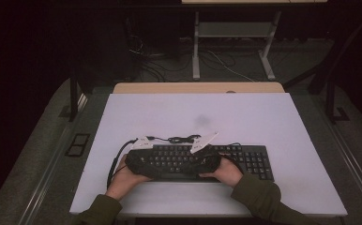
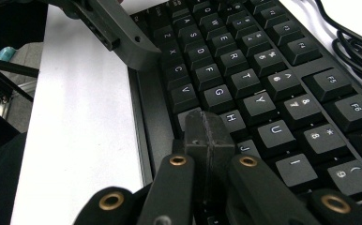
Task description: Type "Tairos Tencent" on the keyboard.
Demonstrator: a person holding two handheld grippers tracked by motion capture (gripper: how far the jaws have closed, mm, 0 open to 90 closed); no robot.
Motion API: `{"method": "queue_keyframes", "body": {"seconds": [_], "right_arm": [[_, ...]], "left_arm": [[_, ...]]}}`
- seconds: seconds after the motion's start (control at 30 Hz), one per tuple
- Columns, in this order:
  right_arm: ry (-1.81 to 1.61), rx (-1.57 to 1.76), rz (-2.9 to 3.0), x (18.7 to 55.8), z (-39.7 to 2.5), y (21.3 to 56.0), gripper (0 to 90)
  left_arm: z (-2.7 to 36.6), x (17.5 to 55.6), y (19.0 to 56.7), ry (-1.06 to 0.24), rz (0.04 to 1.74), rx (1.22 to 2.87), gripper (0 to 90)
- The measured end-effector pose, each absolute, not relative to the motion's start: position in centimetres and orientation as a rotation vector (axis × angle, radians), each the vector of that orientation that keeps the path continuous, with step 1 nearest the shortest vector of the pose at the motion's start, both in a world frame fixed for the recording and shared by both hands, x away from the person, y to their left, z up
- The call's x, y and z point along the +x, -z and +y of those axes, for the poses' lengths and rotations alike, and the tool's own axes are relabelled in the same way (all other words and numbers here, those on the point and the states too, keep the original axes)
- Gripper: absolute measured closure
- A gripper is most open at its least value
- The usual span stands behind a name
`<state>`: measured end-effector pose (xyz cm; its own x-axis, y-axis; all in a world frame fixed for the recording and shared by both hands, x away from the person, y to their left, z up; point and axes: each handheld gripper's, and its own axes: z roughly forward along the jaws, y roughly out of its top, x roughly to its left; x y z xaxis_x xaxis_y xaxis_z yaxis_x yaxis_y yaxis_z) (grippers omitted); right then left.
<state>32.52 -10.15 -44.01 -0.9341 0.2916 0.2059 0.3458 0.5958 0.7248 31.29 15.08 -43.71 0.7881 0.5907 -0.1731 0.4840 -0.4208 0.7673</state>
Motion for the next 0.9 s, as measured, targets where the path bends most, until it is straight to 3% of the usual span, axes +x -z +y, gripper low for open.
{"method": "queue_keyframes", "body": {"seconds": [0.67, 0.9], "right_arm": [[1.33, -0.559, -2.72, 32.52, -10.44, 43.48, 89.1], [1.379, -0.598, -2.694, 32.92, -11.12, 43.04, 78.4]], "left_arm": [[15.0, 31.24, 43.74, -0.15, 0.789, 2.095, 0.0], [14.96, 31.17, 43.68, -0.163, 0.777, 2.098, 0.0]]}}
